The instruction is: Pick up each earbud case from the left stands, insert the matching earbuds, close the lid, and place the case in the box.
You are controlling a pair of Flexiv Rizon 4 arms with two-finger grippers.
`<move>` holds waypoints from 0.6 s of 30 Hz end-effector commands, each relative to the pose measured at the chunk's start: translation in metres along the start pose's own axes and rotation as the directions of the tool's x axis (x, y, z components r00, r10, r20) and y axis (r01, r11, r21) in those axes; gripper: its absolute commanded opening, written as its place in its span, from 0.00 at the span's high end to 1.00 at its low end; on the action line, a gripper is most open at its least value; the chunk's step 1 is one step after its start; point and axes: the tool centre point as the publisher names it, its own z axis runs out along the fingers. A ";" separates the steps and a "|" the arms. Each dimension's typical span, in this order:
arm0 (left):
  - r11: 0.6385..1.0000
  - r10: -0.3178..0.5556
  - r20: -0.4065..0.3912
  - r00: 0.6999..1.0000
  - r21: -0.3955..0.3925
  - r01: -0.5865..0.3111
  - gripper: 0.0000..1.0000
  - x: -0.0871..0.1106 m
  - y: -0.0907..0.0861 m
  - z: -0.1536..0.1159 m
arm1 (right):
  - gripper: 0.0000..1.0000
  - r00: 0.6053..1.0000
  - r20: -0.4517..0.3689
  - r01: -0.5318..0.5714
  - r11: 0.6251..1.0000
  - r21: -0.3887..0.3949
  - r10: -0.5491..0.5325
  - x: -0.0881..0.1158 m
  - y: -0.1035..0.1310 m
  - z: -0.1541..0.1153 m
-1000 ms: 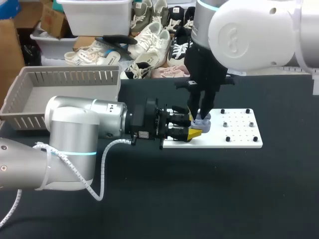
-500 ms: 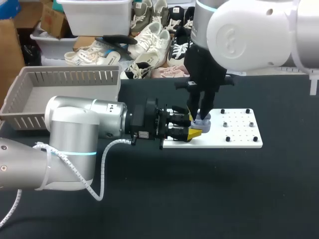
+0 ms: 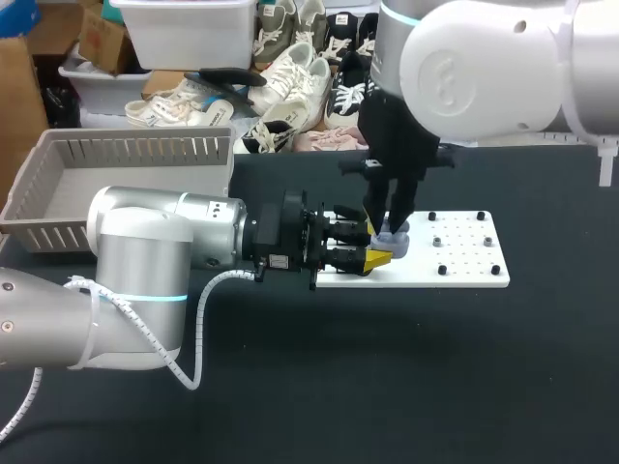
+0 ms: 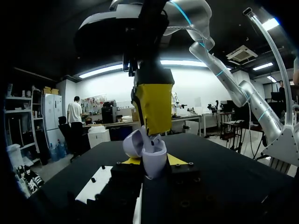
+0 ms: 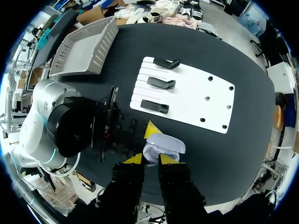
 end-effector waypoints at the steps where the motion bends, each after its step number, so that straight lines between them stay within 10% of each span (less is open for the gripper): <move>1: 1.000 0.002 0.001 1.000 -0.005 -0.002 1.00 0.000 -0.001 0.000 | 1.00 1.000 -0.002 -0.002 1.000 0.003 0.002 -0.001 0.000 0.002; 14: 1.000 0.002 0.001 1.000 -0.005 -0.002 1.00 0.000 -0.001 0.000 | 1.00 1.000 -0.007 -0.004 0.999 0.033 0.004 -0.002 -0.001 0.007; 18: 1.000 0.002 0.001 1.000 -0.005 -0.002 1.00 0.000 -0.001 0.000 | 0.72 1.000 -0.009 -0.006 0.999 0.036 0.007 -0.002 -0.001 0.007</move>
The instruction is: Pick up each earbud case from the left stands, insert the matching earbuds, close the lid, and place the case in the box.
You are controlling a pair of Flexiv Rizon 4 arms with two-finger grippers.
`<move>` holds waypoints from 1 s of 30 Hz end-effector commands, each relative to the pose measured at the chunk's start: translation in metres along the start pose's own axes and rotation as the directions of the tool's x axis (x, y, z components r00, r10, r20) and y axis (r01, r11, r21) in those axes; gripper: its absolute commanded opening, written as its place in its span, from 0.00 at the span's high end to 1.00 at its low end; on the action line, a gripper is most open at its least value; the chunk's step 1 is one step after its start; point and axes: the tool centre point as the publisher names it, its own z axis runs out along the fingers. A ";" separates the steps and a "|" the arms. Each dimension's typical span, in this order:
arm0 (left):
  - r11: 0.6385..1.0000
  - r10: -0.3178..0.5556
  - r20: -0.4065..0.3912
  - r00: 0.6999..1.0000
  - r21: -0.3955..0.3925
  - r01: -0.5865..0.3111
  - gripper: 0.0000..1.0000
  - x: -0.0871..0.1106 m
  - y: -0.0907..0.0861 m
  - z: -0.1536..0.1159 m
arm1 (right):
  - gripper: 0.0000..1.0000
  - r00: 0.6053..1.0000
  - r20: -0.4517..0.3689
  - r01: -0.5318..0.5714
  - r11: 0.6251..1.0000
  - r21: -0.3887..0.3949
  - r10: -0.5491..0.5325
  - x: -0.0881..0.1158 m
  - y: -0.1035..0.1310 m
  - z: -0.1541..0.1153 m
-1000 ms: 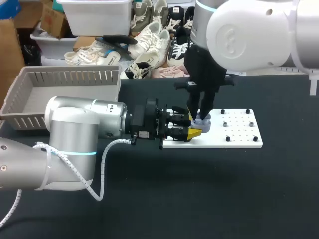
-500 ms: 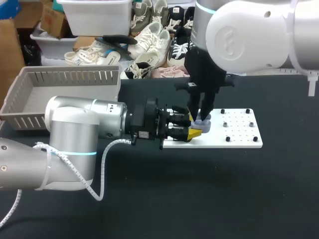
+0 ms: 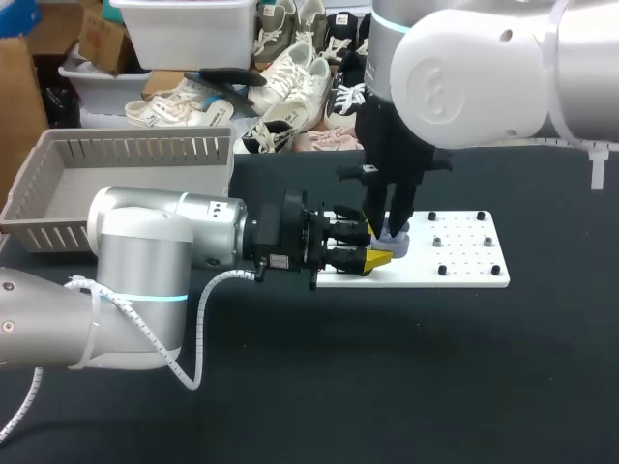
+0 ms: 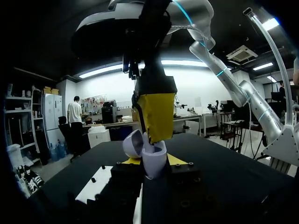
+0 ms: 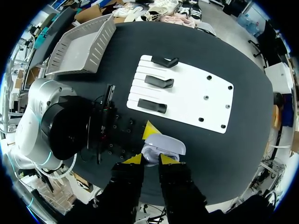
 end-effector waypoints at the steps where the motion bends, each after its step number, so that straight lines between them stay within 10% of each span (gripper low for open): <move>1: 1.000 0.002 0.001 1.000 -0.004 -0.002 1.00 0.000 -0.001 0.000 | 0.69 1.000 0.000 -0.006 1.000 0.000 0.006 -0.001 0.000 0.001; 15: 1.000 0.002 0.001 1.000 -0.004 -0.002 1.00 0.000 -0.001 0.000 | 0.57 0.998 0.047 -0.034 0.999 -0.029 0.035 0.005 -0.010 -0.023; 17: 1.000 0.002 0.001 1.000 -0.004 -0.002 1.00 0.000 -0.001 0.000 | 0.45 0.996 0.067 -0.059 0.998 -0.018 0.060 0.003 -0.015 -0.025; 19: 1.000 0.002 0.001 1.000 -0.004 -0.002 1.00 0.000 -0.001 0.000 | 0.00 0.992 0.084 -0.091 0.996 -0.007 0.091 0.000 -0.019 -0.027; 30: 1.000 0.002 0.001 1.000 -0.004 -0.002 1.00 0.000 -0.001 0.000 | 0.00 0.959 0.126 -0.254 0.967 -0.019 0.254 -0.027 -0.048 -0.018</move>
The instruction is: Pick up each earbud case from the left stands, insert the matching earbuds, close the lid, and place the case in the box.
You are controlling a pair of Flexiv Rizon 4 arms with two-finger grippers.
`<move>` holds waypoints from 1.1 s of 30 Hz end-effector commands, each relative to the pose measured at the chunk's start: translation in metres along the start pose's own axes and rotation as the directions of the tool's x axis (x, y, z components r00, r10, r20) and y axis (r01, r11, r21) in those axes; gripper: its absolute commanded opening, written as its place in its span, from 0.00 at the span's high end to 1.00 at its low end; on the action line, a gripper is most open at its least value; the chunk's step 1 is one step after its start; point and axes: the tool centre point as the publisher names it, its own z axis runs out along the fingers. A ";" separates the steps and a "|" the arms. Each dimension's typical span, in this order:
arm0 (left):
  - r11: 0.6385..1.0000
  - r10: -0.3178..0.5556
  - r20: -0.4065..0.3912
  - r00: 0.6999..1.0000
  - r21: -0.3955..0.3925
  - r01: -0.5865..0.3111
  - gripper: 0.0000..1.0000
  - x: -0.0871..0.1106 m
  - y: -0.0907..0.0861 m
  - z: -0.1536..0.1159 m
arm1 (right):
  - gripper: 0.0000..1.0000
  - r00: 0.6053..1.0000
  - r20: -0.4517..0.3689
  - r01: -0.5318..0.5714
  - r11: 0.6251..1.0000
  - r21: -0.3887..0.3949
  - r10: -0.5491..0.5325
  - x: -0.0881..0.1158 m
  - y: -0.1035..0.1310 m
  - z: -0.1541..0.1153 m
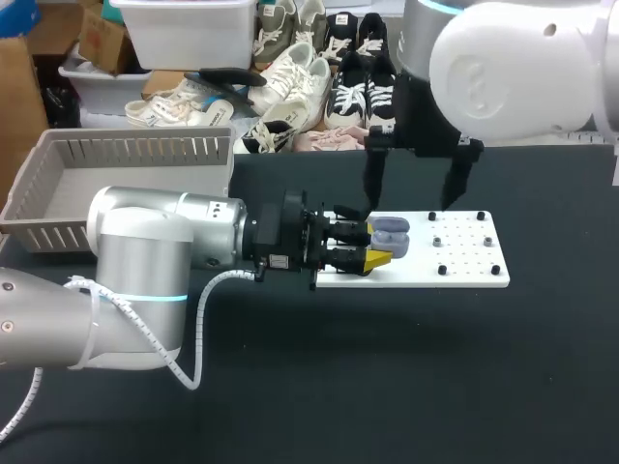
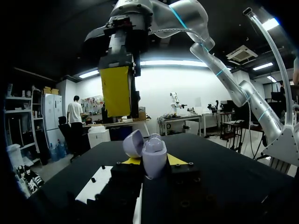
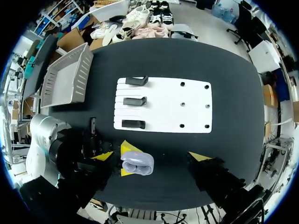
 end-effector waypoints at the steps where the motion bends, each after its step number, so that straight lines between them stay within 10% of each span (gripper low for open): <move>1: 1.000 0.001 0.001 1.000 -0.005 -0.001 1.00 0.000 -0.001 0.000 | 0.00 0.999 0.018 -0.046 0.999 -0.014 0.046 -0.008 -0.010 0.009; 33: 1.000 0.001 0.001 1.000 -0.005 -0.001 1.00 0.000 -0.001 0.000 | 0.00 0.997 -0.022 -0.075 0.997 -0.001 0.074 0.011 -0.026 0.026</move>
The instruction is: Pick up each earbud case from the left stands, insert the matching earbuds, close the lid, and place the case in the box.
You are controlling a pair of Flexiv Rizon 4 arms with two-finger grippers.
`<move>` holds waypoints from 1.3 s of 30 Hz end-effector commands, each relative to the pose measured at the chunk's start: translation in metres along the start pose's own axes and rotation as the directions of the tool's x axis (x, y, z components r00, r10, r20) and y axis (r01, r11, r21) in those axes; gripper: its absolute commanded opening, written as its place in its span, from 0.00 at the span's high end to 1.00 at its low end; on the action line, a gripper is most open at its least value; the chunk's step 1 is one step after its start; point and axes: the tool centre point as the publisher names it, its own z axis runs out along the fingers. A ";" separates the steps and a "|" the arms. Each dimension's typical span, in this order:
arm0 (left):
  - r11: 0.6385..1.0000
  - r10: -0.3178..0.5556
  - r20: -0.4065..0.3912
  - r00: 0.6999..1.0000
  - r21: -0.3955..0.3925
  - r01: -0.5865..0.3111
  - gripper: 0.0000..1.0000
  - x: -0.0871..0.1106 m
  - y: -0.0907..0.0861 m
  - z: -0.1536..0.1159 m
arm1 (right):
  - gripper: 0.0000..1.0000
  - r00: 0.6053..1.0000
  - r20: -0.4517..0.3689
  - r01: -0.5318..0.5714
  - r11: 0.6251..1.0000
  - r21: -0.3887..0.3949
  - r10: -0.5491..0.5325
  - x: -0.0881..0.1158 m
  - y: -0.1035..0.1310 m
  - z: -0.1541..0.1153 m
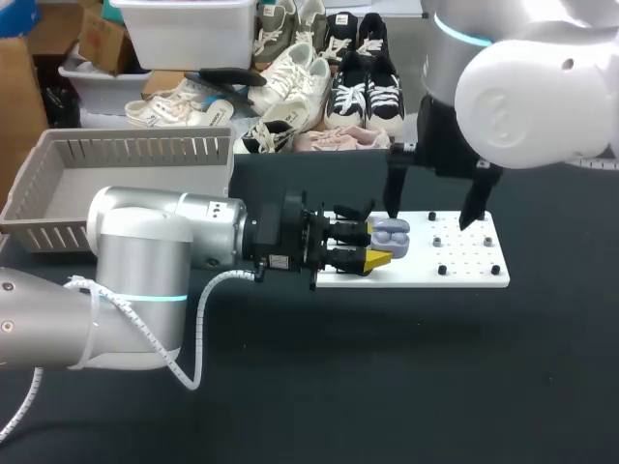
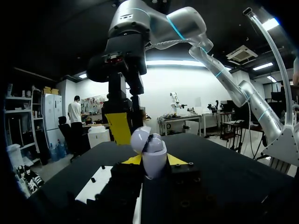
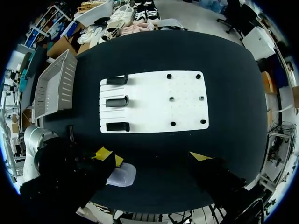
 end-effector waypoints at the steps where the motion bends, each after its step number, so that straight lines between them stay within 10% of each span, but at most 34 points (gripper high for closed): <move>1: 1.000 0.002 0.001 1.000 -0.005 -0.002 1.00 0.000 -0.001 0.000 | 0.00 1.000 0.003 0.005 1.000 -0.001 -0.005 0.007 0.000 -0.002; 21: 1.000 0.002 0.001 1.000 -0.005 -0.002 1.00 0.000 -0.001 0.000 | 0.00 0.997 0.080 -0.016 0.999 -0.039 0.019 0.011 -0.009 -0.017; 39: 0.997 -0.057 0.021 0.998 -0.040 0.058 1.00 -0.015 -0.008 -0.034 | 0.00 0.950 0.297 0.004 0.951 -0.310 0.093 0.036 -0.051 -0.030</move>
